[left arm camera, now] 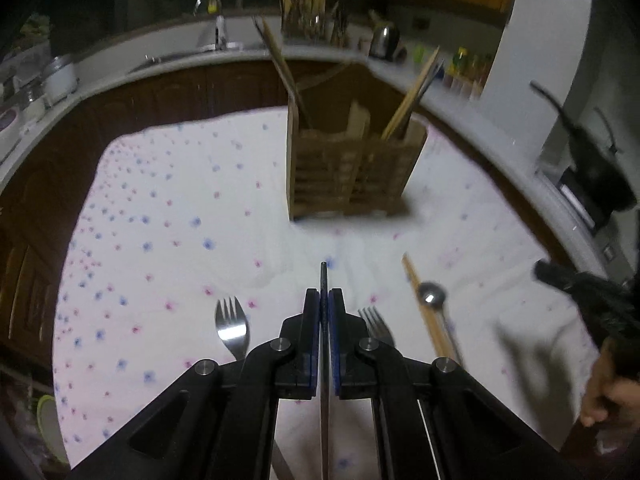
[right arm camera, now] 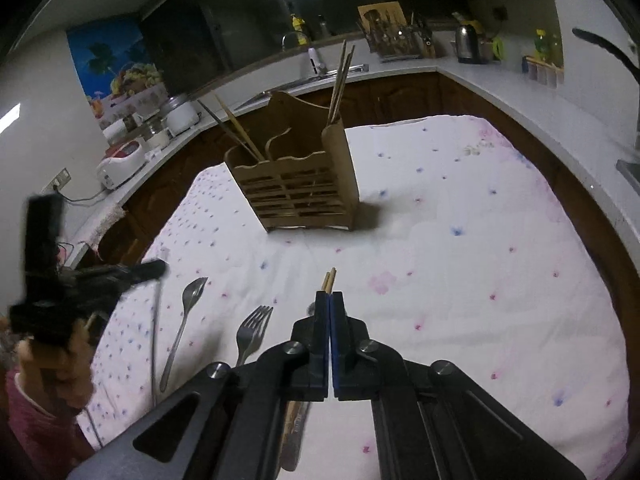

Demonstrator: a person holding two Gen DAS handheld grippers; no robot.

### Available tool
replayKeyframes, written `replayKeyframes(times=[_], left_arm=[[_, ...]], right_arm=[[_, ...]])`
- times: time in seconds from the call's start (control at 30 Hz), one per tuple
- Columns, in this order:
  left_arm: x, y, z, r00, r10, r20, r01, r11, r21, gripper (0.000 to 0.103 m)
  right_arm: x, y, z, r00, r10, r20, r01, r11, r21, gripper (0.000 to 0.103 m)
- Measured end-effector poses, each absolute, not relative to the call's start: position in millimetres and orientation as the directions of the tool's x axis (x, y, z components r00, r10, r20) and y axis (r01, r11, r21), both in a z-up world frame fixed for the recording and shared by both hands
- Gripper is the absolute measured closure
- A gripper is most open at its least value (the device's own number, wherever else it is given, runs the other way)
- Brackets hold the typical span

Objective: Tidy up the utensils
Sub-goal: 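Lift the chopstick and spoon and carry both over the wooden holder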

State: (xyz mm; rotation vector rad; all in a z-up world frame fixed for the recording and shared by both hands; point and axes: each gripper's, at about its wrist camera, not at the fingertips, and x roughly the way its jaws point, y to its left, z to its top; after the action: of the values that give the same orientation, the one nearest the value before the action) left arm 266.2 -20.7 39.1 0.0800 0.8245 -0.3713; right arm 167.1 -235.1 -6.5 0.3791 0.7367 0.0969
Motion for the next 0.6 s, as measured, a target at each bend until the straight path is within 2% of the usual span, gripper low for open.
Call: replayKeyframes(times=[0.07,0.33,0.4,0.43,0.47,0.6], left_arm=[[254,-13,50,0.635,-0.306,-0.709,0.353,0.932,-0.087,0.100],[221,14,69,0.667,-0.346,-0.660,0.343,0.929,-0.140,0.100],[216,22,73,0.673,-0.352,-0.651,0.338,0.929,-0.152,0.100],[215,24,74,0.677,-0.353,-0.646,0.335,0.929,-0.157,0.100],[214,27,75,0.680,-0.355,-0.641,0.333,0.929,-0.162,0.100],[209,34,79,0.688,-0.362,-0.628,0.334,0.927,-0.169,0.100]], right_arm=[[173,-234,-16,0.703,0.236,-0.671,0.052,0.924,0.380,0.096],[198,-208,-72,0.602,0.287,-0.745,0.067,0.911,0.406,0.094],[203,-204,-78,0.589,0.297,-0.751,0.067,0.909,0.412,0.087],[207,-203,-81,0.586,0.300,-0.753,0.067,0.908,0.414,0.079],[208,-202,-82,0.584,0.298,-0.755,0.069,0.909,0.411,0.078],[223,-200,-94,0.566,0.286,-0.773,0.087,0.912,0.401,0.081]])
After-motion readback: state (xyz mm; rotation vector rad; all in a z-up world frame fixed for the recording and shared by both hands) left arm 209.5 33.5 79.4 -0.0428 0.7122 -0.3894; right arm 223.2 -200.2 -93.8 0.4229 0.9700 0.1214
